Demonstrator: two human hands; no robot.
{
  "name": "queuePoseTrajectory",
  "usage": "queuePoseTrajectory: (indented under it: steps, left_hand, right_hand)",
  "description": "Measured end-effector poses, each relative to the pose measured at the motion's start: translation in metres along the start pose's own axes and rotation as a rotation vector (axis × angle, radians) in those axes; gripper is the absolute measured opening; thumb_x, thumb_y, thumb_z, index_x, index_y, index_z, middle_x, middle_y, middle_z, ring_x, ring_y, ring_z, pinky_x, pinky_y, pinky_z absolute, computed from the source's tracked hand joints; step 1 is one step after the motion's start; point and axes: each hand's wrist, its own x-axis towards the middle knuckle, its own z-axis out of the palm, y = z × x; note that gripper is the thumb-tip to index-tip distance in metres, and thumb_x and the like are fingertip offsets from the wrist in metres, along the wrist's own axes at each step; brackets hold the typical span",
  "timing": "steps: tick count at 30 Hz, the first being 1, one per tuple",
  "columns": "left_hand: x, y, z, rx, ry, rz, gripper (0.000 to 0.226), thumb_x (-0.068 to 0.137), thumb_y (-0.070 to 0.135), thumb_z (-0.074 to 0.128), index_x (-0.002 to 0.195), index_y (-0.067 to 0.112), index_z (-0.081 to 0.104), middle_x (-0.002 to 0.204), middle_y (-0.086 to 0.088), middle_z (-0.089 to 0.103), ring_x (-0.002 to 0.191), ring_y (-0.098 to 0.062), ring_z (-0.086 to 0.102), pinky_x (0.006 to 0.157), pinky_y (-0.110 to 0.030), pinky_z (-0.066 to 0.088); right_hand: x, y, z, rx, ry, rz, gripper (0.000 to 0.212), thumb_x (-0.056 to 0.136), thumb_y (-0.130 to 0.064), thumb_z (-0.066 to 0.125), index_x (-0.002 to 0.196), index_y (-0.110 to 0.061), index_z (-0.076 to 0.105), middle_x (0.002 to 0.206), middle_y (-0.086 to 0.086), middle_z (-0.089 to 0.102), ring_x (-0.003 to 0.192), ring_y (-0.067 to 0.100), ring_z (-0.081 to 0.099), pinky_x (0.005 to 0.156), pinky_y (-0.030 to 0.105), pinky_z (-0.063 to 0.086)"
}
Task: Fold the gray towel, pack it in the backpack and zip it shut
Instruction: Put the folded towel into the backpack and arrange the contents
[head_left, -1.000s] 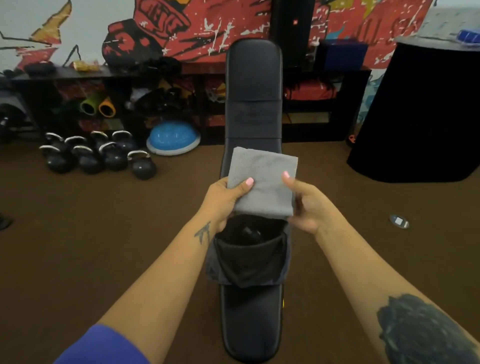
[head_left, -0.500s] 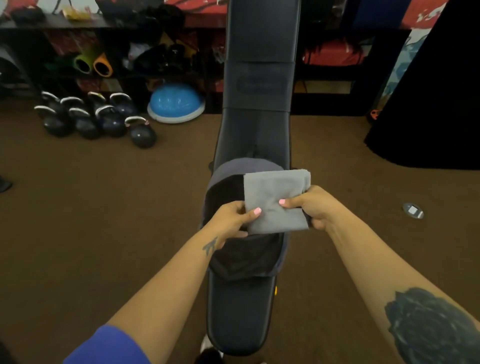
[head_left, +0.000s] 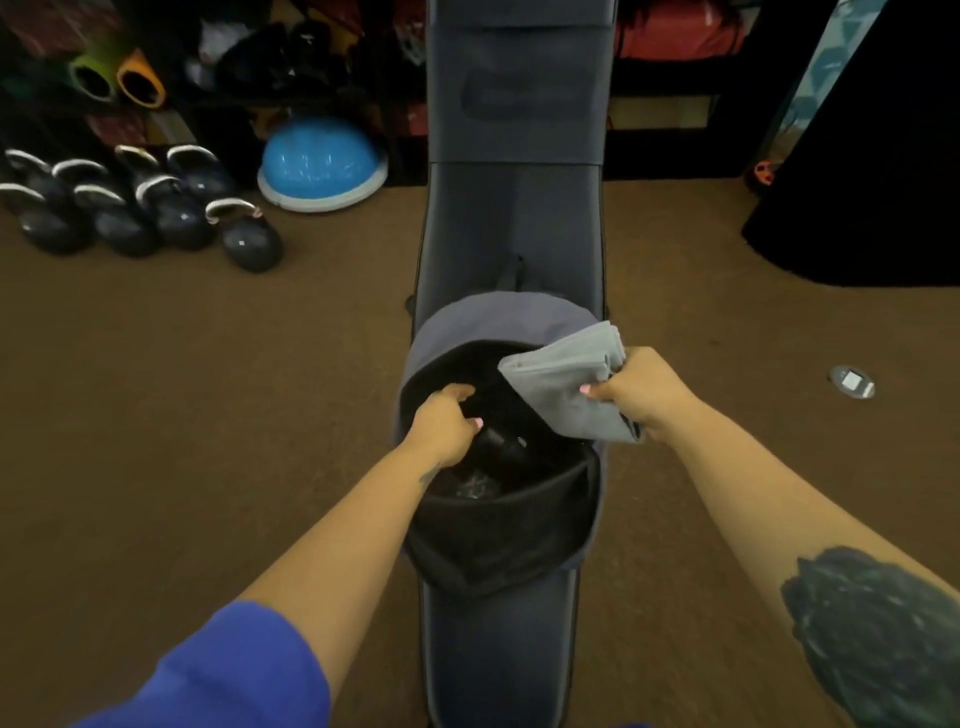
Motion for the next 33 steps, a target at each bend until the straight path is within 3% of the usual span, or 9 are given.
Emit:
queuePoseTrajectory:
  steps: [6,9,11,14,18,22,26,30,33]
  left_hand:
    - [0.042,-0.013,0.034,0.359,-0.028,0.138,0.05,0.088,0.019,0.06,0.134,0.009,0.043,0.138,-0.015,0.044,0.123,-0.031,0.047,0.103,-0.036,0.037]
    - [0.063,-0.016,0.052,0.427,-0.063,0.157,0.046,0.09,0.024,0.056,0.132,0.009,0.045,0.134,-0.015,0.047,0.118,-0.029,0.051,0.098,-0.034,0.041]
    - [0.073,-0.019,0.06,0.466,-0.089,0.155,0.047,0.092,0.027,0.053,0.135,0.01,0.042,0.136,-0.015,0.047,0.12,-0.03,0.05,0.097,-0.035,0.041]
    - [0.084,-0.024,0.067,0.533,-0.122,0.111,0.058,0.092,0.036,0.05,0.142,0.013,0.033,0.148,-0.014,0.034,0.131,-0.032,0.041,0.103,-0.039,0.038]
    - [0.089,-0.024,0.071,0.594,-0.131,0.044,0.094,0.072,0.062,0.063,0.146,0.022,0.021,0.153,-0.012,0.018,0.138,-0.038,0.026,0.108,-0.05,0.034]
    - [0.087,-0.026,0.067,0.523,-0.213,0.03,0.117,0.06,0.045,0.083,0.148,0.026,0.007,0.154,-0.013,0.006,0.14,-0.04,0.02,0.11,-0.053,0.032]
    - [0.083,-0.031,0.066,0.637,-0.303,0.067,0.122,0.058,0.023,0.087,0.149,0.027,0.006,0.156,-0.012,-0.003,0.141,-0.04,0.021,0.109,-0.051,0.035]
    - [0.082,-0.036,0.075,0.734,-0.268,0.081,0.104,0.07,0.005,0.075,0.149,0.029,0.011,0.155,-0.011,-0.002,0.132,-0.04,0.033,0.105,-0.046,0.04]
    - [0.083,-0.037,0.081,0.752,-0.201,0.095,0.087,0.081,0.0,0.059,0.149,0.025,0.012,0.154,-0.016,0.006,0.123,-0.038,0.046,0.101,-0.041,0.044]
  right_hand:
    - [0.04,0.012,0.033,-0.431,-0.102,-0.138,0.022,0.088,-0.009,0.061,0.11,-0.009,0.065,0.1,0.017,0.068,0.093,0.035,0.062,0.079,0.043,0.05]
    - [0.055,0.017,0.039,-0.511,-0.005,-0.207,0.01,0.088,-0.002,0.054,0.086,-0.011,0.058,0.088,0.019,0.063,0.084,0.037,0.06,0.071,0.043,0.05]
    - [0.062,0.019,0.038,-0.515,0.082,-0.227,0.022,0.088,0.003,0.049,0.07,-0.01,0.045,0.073,0.015,0.055,0.07,0.036,0.054,0.06,0.039,0.044]
    - [0.069,0.018,0.033,-0.455,0.148,-0.224,0.041,0.085,0.01,0.042,0.058,-0.019,0.033,0.06,0.007,0.04,0.053,0.025,0.036,0.048,0.031,0.027]
    - [0.076,0.014,0.034,-0.442,0.17,-0.231,0.035,0.083,0.011,0.041,0.059,-0.014,0.035,0.059,0.007,0.038,0.052,0.023,0.033,0.053,0.033,0.026]
    - [0.077,0.011,0.037,-0.46,0.18,-0.239,0.04,0.083,0.011,0.041,0.057,-0.018,0.033,0.058,0.005,0.039,0.052,0.024,0.035,0.053,0.032,0.028]
    - [0.079,0.014,0.039,-0.473,0.174,-0.262,0.029,0.082,0.012,0.042,0.065,-0.012,0.042,0.069,0.013,0.048,0.064,0.033,0.044,0.058,0.033,0.031]
    - [0.082,0.016,0.039,-0.485,0.166,-0.296,0.027,0.082,0.011,0.043,0.065,-0.009,0.046,0.075,0.022,0.054,0.074,0.043,0.054,0.058,0.033,0.031]
    - [0.082,0.015,0.04,-0.506,0.161,-0.314,0.018,0.083,0.01,0.043,0.082,-0.003,0.056,0.081,0.021,0.058,0.064,0.034,0.048,0.06,0.032,0.031]
